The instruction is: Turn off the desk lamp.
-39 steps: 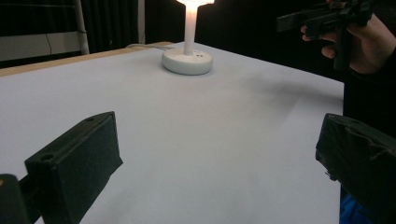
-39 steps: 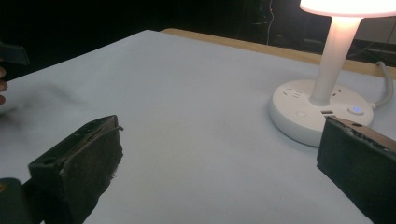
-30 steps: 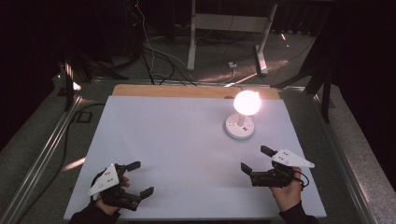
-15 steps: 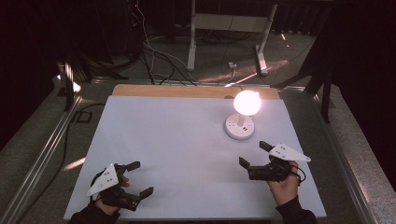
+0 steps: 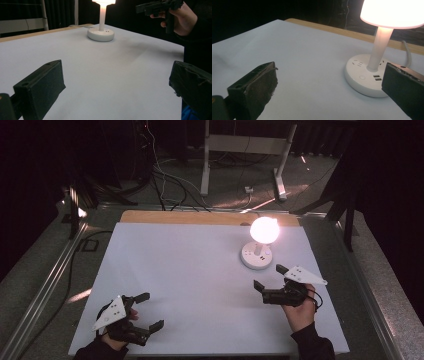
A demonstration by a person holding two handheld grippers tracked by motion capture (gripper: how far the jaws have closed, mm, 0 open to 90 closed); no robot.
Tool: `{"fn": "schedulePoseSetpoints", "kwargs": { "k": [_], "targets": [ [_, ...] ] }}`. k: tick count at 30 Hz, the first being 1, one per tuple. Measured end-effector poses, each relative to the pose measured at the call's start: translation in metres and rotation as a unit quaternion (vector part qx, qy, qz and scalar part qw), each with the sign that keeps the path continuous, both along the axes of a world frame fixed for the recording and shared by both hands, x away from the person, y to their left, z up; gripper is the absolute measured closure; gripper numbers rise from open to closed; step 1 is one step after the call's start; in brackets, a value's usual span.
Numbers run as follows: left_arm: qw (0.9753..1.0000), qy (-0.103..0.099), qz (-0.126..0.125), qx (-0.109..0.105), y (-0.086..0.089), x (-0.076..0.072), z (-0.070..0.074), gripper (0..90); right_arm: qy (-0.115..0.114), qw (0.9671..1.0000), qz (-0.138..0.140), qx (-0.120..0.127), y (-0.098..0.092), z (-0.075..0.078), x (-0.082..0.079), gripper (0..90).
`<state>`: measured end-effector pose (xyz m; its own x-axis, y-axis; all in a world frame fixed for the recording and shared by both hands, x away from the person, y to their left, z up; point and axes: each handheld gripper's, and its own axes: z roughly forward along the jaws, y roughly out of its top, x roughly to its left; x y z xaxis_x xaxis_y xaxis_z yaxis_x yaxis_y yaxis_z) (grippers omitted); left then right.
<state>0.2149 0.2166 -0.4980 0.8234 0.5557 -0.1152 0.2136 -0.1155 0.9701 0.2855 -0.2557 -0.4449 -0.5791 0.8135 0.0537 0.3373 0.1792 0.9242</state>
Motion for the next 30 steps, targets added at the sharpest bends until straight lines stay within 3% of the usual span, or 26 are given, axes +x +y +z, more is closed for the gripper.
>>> {"fn": "schedulePoseSetpoints", "kwargs": {
  "k": [4,8,13,25,27,30],
  "targets": [
    [1.0000,0.000,0.000,0.000,0.000,0.000,0.000,0.5,-0.002,1.0000,0.001,-0.001,0.004,0.001,0.007,0.0],
    [1.0000,0.001,-0.001,-0.001,0.000,0.000,0.000,0.5,-0.004,0.9997,-0.007,-0.024,0.008,0.001,0.014,0.0],
    [1.0000,0.001,-0.001,-0.001,0.000,0.000,0.000,0.5,0.009,0.9993,-0.010,-0.036,0.013,-0.001,0.023,0.0],
    [1.0000,0.002,-0.002,-0.003,0.000,0.000,0.000,0.5,0.018,0.9991,-0.014,-0.036,0.017,-0.002,0.045,0.0],
    [1.0000,0.002,-0.002,-0.003,0.000,0.000,0.000,0.5,0.025,0.9982,-0.040,-0.036,0.017,-0.003,0.053,0.0],
    [1.0000,0.003,-0.002,-0.004,0.001,0.000,0.000,0.5,0.029,0.9978,-0.049,-0.033,0.016,-0.005,0.057,0.0]
  ]
}}
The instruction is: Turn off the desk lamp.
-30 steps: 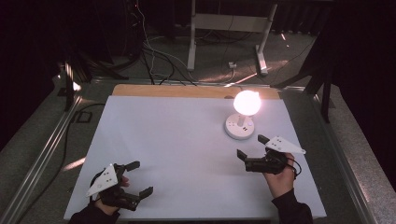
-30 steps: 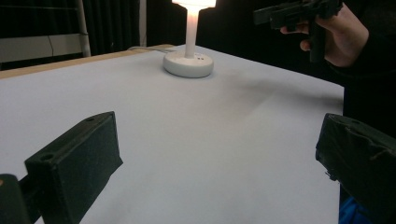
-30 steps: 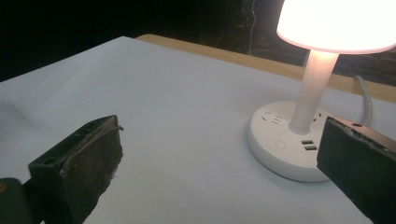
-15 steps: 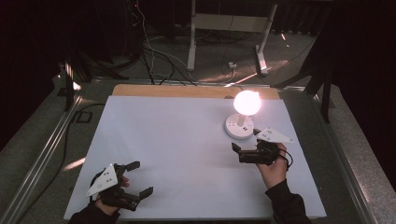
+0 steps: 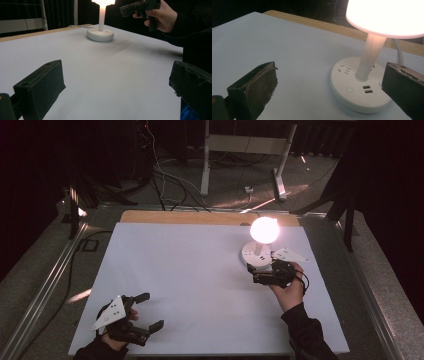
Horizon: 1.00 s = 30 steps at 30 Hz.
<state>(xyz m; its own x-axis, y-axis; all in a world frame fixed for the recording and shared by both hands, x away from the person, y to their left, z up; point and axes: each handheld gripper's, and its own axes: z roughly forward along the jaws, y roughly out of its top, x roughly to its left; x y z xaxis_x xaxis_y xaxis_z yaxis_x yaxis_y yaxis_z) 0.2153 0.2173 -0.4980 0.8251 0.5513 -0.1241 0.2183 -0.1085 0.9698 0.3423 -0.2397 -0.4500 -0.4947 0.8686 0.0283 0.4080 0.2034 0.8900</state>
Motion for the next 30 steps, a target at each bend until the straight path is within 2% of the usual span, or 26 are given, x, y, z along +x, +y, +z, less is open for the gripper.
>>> {"fn": "schedulePoseSetpoints", "kwargs": {
  "k": [2,7,10,17,18,21,22,23,24,25,27,28,30],
  "targets": [
    [1.0000,0.001,-0.001,-0.001,0.000,0.000,0.000,0.5,0.002,1.0000,-0.007,0.001,-0.002,-0.003,0.005,0.0],
    [1.0000,0.001,-0.002,0.000,0.000,0.000,0.000,0.5,0.013,0.9999,-0.003,0.003,-0.005,-0.006,0.011,0.0],
    [1.0000,0.002,-0.002,-0.001,0.000,0.000,0.000,0.5,0.020,0.9997,-0.016,-0.001,-0.005,-0.008,0.018,0.0],
    [1.0000,0.002,-0.001,-0.001,0.000,0.000,0.000,0.5,0.039,0.9988,-0.030,-0.005,-0.003,-0.014,0.029,8.5],
    [1.0000,0.002,-0.001,-0.001,0.000,0.000,0.000,0.5,0.042,0.9985,-0.033,-0.007,-0.003,-0.015,0.031,14.4],
    [1.0000,0.002,-0.002,-0.002,0.000,0.000,0.000,0.5,0.046,0.9981,-0.039,-0.010,-0.004,-0.017,0.034,19.2],
    [1.0000,0.002,-0.002,-0.002,0.000,0.000,0.000,0.5,0.047,0.9977,-0.046,-0.016,-0.004,-0.018,0.036,25.3],
    [1.0000,0.002,-0.002,-0.002,0.000,0.000,0.000,0.5,0.047,0.9977,-0.046,-0.016,-0.004,-0.018,0.036,25.3],
    [1.0000,0.003,-0.001,-0.003,0.000,0.000,0.000,0.5,0.046,0.9975,-0.050,-0.020,-0.004,-0.019,0.038,28.9],
    [1.0000,0.003,-0.002,-0.004,0.001,0.000,0.000,0.5,0.046,0.9970,-0.056,-0.026,-0.004,-0.021,0.039,37.0],
    [1.0000,0.003,-0.002,-0.004,0.001,0.000,0.000,0.5,0.048,0.9967,-0.058,-0.030,-0.005,-0.023,0.041,44.5],
    [1.0000,0.003,-0.002,-0.005,0.001,0.000,0.000,0.5,0.048,0.9967,-0.058,-0.030,-0.005,-0.023,0.041,44.5],
    [1.0000,0.003,-0.002,-0.005,0.001,0.000,0.000,0.5,0.050,0.9964,-0.060,-0.033,-0.005,-0.024,0.042,55.2]
  ]
}}
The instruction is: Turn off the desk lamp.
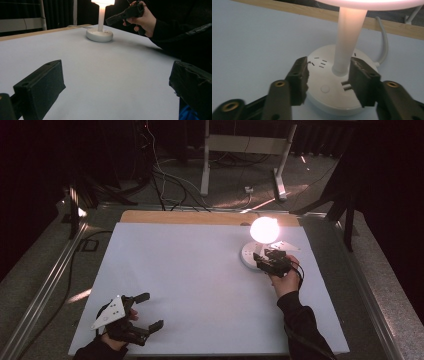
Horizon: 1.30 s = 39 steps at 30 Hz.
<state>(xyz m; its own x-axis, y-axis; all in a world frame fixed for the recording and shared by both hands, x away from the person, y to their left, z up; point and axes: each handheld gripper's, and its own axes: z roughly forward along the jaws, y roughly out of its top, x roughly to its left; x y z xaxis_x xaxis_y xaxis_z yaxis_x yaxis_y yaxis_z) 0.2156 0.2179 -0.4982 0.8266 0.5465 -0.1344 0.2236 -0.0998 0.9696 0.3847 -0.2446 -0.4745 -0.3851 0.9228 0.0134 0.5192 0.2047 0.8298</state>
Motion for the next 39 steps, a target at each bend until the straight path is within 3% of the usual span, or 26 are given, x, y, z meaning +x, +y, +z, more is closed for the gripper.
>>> {"fn": "schedulePoseSetpoints", "kwargs": {
  "k": [6,8,11,12,15,18,25,39],
  "targets": [
    [1.0000,0.000,0.000,0.000,0.000,0.000,0.000,0.5,0.008,0.9999,-0.006,-0.013,0.001,-0.004,0.002,69.5],
    [1.0000,0.000,0.000,0.000,0.000,0.000,0.000,0.5,0.014,0.9997,-0.006,-0.019,0.000,-0.006,0.003,78.7],
    [1.0000,0.001,0.001,0.001,0.000,0.000,0.000,0.5,0.018,0.9996,-0.010,-0.021,0.000,-0.007,0.005,82.5],
    [1.0000,0.001,0.000,0.001,0.000,0.000,0.000,0.5,0.017,0.9991,-0.020,-0.033,0.001,-0.009,0.005,89.3],
    [1.0000,0.000,0.001,0.002,0.000,0.000,0.000,0.5,0.015,0.9989,-0.023,-0.038,0.001,-0.010,0.005,89.4],
    [1.0000,0.002,0.001,0.001,0.000,0.000,0.000,0.5,0.034,0.9989,-0.013,-0.030,0.001,-0.013,0.007,89.6],
    [1.0000,0.001,0.000,0.001,0.000,0.000,0.000,0.5,0.046,0.9987,-0.008,-0.019,0.002,-0.016,0.009,89.7],
    [1.0000,0.001,-0.001,0.001,0.000,0.000,0.000,0.5,0.051,0.9984,-0.001,-0.022,0.007,-0.019,0.013,89.8]
  ]
}}
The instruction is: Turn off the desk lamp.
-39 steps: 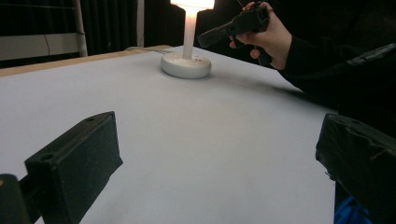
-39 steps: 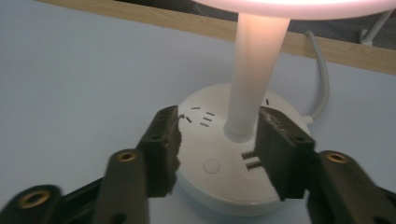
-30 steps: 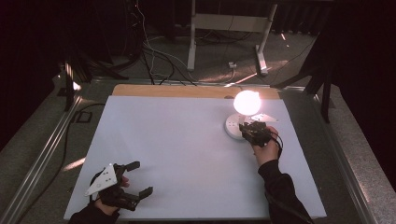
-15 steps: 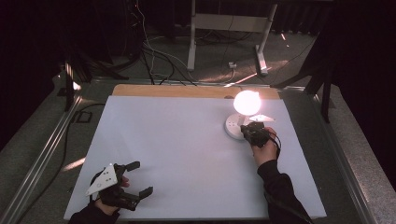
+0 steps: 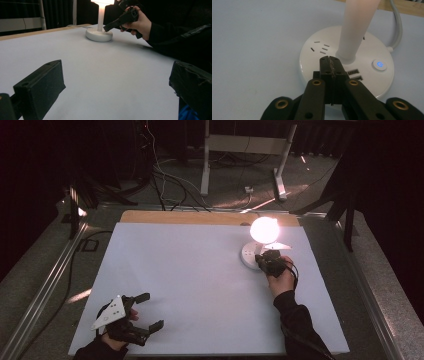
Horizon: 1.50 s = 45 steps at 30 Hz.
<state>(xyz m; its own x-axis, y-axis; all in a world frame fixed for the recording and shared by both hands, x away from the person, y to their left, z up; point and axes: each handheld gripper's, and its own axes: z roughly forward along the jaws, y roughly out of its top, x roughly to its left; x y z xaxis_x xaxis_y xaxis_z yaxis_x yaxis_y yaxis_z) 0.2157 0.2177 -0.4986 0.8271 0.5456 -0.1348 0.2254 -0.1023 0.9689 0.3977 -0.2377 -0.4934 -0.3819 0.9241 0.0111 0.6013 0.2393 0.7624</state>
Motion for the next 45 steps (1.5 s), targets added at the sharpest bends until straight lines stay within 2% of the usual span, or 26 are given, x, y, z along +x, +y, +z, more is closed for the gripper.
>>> {"fn": "schedulePoseSetpoints", "kwargs": {
  "k": [9,18,23,26,29,37,45],
  "targets": [
    [1.0000,0.000,0.000,0.001,0.000,0.000,0.000,0.5,0.009,1.0000,0.003,-0.002,0.000,-0.004,0.002,89.7],
    [1.0000,0.000,0.000,0.001,0.000,0.000,0.000,0.5,0.002,0.9999,-0.001,-0.011,0.002,-0.005,0.000,89.9],
    [1.0000,0.002,0.001,-0.001,0.000,0.000,0.000,0.5,0.005,0.9999,0.002,-0.009,0.002,-0.004,0.000,89.8],
    [1.0000,0.001,0.001,-0.001,0.000,0.000,0.000,0.5,0.002,1.0000,0.005,0.003,0.002,0.001,-0.002,89.8],
    [1.0000,0.000,0.001,0.000,0.000,0.000,0.000,0.5,-0.010,0.9999,0.010,0.008,0.004,0.013,-0.005,89.7],
    [1.0000,-0.001,0.000,0.001,-0.001,0.000,0.000,0.5,-0.026,0.9995,0.013,0.010,0.005,0.031,-0.007,89.7],
    [1.0000,0.001,0.001,0.001,0.000,0.000,0.000,0.5,-0.024,0.9996,0.009,0.007,0.004,0.028,-0.005,89.8]
  ]
}}
